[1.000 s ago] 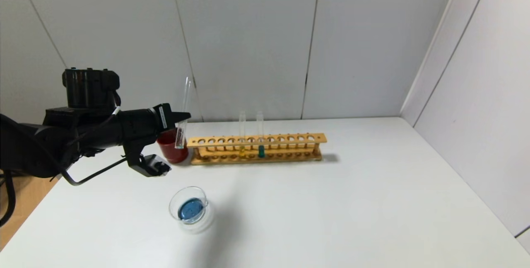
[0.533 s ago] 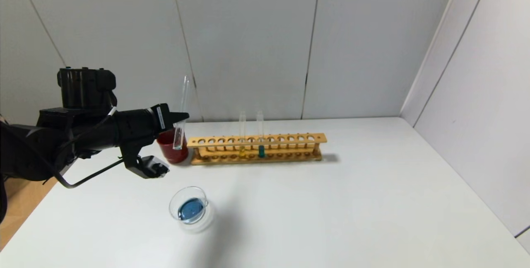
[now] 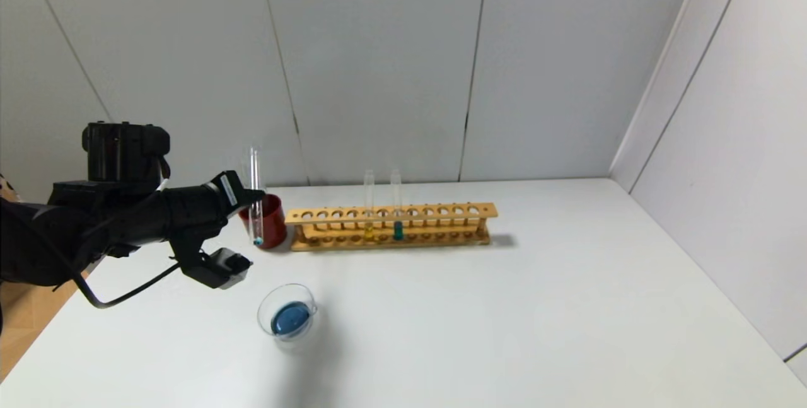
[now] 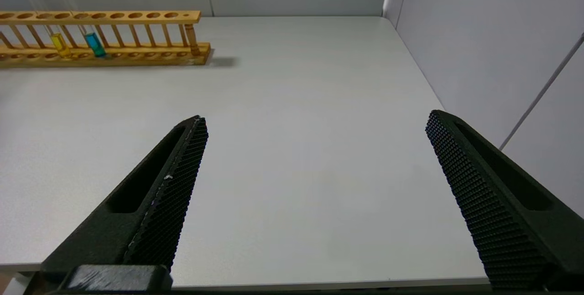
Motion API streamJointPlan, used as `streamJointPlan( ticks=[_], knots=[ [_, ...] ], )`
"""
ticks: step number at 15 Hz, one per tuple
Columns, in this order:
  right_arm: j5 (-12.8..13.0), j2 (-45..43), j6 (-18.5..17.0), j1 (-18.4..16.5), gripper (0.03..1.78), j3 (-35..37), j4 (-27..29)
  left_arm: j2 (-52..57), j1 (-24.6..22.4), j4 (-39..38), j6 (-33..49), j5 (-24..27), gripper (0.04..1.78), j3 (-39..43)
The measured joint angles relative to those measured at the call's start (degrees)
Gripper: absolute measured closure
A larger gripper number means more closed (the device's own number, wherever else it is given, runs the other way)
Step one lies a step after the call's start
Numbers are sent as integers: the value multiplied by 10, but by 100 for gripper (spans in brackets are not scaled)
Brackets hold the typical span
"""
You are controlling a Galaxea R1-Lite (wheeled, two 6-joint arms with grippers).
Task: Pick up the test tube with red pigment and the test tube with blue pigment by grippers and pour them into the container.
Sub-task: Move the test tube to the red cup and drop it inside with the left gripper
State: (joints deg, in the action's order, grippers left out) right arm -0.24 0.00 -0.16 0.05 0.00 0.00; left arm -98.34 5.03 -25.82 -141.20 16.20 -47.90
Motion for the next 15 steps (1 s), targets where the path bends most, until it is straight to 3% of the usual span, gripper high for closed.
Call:
streamJointPlan(
  ticks=[4,7,9,11,13,15],
  knots=[
    [0,0,0,0,6,0,0,16,-2,1,214,-13,152,4],
    [0,0,0,0,6,0,0,56,-1,37,406,-84,152,-32],
    [0,0,0,0,6,0,0,84,-1,136,529,-121,152,-88],
    [0,0,0,0,6,0,0,106,-2,274,668,-124,152,-167],
    [0,0,0,0,6,0,0,115,-2,400,816,-103,152,-235],
    [0,0,0,0,6,0,0,118,-3,474,963,-39,152,-271]
  ],
)
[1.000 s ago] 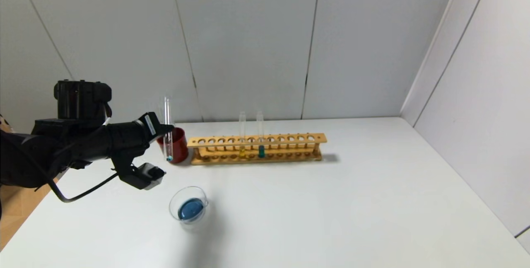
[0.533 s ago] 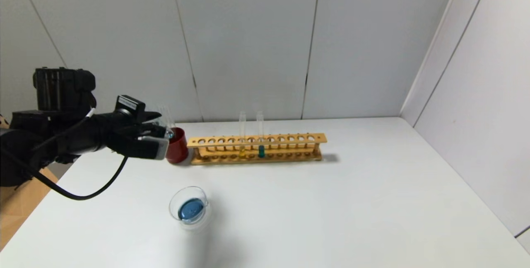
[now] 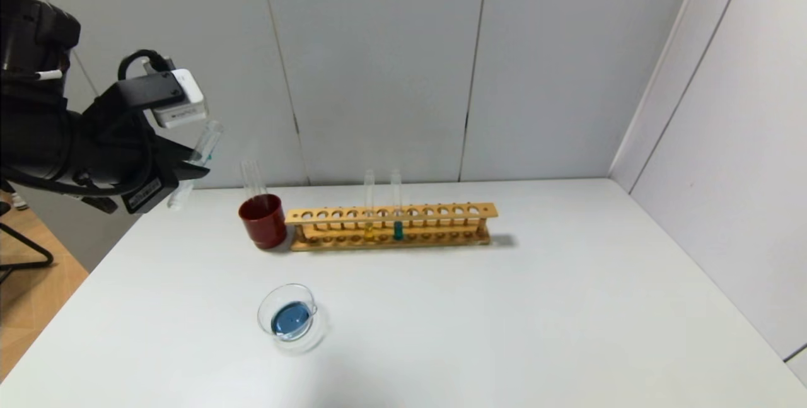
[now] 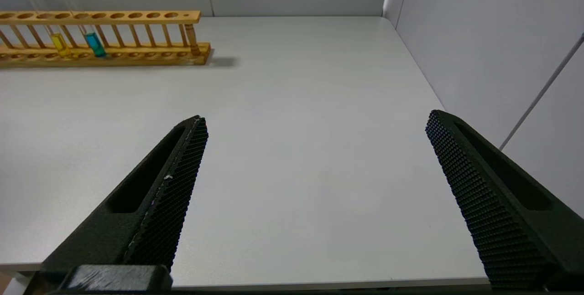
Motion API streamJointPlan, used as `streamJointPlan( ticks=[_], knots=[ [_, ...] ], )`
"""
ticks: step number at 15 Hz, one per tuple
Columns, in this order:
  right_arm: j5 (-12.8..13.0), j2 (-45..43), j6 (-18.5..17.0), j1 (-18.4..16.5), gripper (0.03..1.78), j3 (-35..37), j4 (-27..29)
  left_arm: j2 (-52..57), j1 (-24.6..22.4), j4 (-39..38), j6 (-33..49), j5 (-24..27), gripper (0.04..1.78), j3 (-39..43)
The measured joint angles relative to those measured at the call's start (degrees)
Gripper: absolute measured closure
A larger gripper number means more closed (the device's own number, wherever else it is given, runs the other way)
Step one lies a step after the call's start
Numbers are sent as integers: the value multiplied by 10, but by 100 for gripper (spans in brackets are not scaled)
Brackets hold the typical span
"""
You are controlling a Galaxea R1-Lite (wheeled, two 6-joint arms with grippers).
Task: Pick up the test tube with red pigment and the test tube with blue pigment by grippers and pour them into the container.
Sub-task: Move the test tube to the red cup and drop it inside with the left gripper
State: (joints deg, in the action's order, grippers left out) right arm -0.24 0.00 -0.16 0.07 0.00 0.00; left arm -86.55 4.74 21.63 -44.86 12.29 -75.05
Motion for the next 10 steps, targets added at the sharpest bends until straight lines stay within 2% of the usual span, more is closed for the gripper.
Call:
streamJointPlan(
  ticks=[2,4,7,10],
  knots=[
    [0,0,0,0,6,0,0,-2,-5,1,121,75,152,-7],
    [0,0,0,0,6,0,0,-13,-14,-37,194,122,152,5],
    [0,0,0,0,6,0,0,-46,-36,-122,228,132,152,16],
    [0,0,0,0,6,0,0,-94,-56,-169,230,134,152,14]
  ],
)
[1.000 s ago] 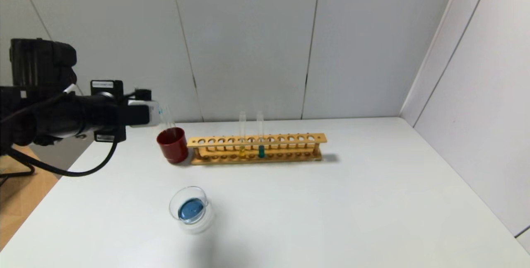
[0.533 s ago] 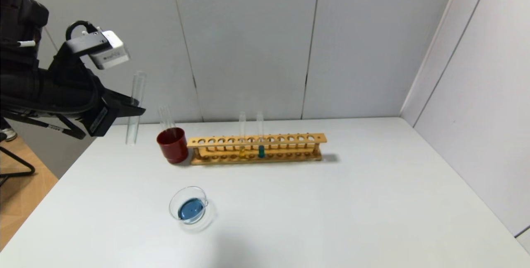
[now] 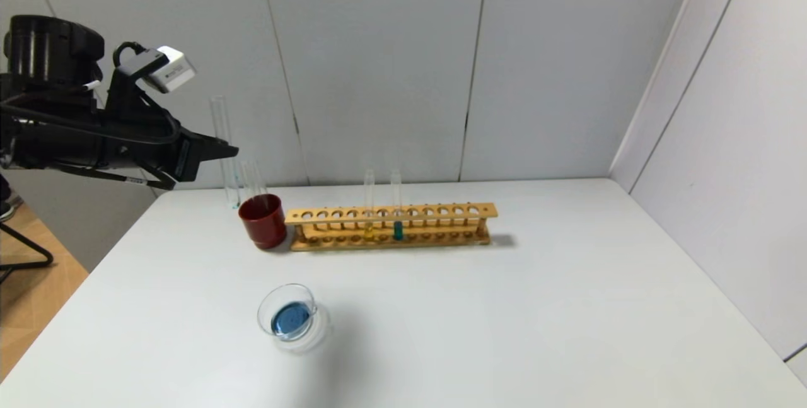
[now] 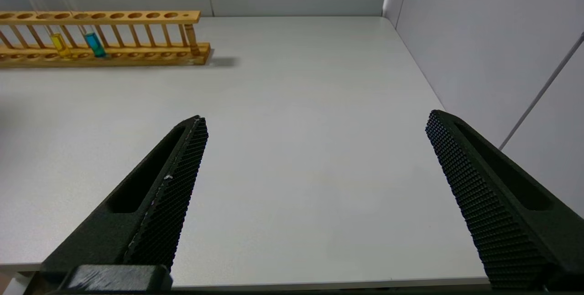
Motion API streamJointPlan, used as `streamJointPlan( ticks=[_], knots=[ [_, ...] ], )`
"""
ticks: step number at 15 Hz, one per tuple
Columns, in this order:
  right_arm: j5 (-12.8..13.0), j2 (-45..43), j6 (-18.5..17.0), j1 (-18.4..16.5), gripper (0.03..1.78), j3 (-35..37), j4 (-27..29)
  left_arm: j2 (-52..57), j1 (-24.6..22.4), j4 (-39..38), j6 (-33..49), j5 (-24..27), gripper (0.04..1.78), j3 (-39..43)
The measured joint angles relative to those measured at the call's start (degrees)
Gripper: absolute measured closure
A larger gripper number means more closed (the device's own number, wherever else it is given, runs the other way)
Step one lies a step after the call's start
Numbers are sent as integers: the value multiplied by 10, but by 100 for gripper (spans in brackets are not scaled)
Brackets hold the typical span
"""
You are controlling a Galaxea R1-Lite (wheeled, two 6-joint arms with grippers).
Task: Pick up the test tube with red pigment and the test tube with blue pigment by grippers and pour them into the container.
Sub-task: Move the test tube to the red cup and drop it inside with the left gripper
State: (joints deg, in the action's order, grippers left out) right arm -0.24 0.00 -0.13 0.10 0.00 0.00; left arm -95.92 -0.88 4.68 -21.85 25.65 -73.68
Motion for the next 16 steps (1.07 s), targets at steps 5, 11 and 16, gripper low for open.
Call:
streamJointPlan(
  ticks=[5,11,16],
  knots=[
    [0,0,0,0,6,0,0,-86,-10,-91,9,1,152,-8],
    [0,0,0,0,6,0,0,-186,-11,-167,19,1,152,-35],
    [0,0,0,0,6,0,0,-231,-14,-203,18,2,152,-44]
  ],
)
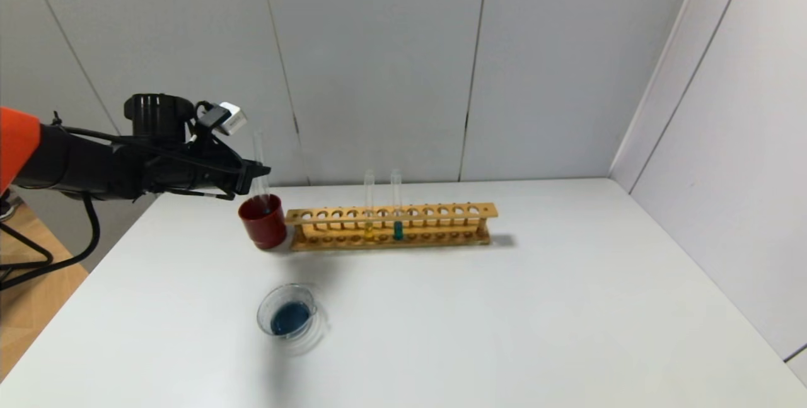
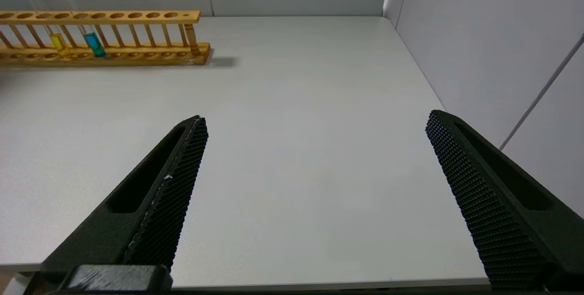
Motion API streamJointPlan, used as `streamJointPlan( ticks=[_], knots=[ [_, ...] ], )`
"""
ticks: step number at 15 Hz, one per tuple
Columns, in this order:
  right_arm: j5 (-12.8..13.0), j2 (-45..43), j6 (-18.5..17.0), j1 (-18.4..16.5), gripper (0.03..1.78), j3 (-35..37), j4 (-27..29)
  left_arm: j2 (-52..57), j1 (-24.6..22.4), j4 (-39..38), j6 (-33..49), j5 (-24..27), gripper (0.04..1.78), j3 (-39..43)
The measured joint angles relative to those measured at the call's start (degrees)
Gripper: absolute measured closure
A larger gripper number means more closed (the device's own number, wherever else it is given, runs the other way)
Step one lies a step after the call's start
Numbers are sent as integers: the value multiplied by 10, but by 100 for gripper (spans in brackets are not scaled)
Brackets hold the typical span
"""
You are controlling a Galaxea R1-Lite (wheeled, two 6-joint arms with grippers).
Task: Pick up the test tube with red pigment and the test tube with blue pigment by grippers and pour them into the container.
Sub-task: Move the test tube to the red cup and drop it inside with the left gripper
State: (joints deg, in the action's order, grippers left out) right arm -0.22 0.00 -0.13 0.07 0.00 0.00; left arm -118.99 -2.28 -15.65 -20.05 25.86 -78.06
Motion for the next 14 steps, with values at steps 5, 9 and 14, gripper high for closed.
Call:
streamJointPlan(
  ticks=[5,9,14],
  knots=[
    [0,0,0,0,6,0,0,-25,-1,-18,-1,0,152,2],
    [0,0,0,0,6,0,0,-29,-1,-18,-1,0,152,9],
    [0,0,0,0,6,0,0,-29,1,-19,-6,0,135,14]
  ],
)
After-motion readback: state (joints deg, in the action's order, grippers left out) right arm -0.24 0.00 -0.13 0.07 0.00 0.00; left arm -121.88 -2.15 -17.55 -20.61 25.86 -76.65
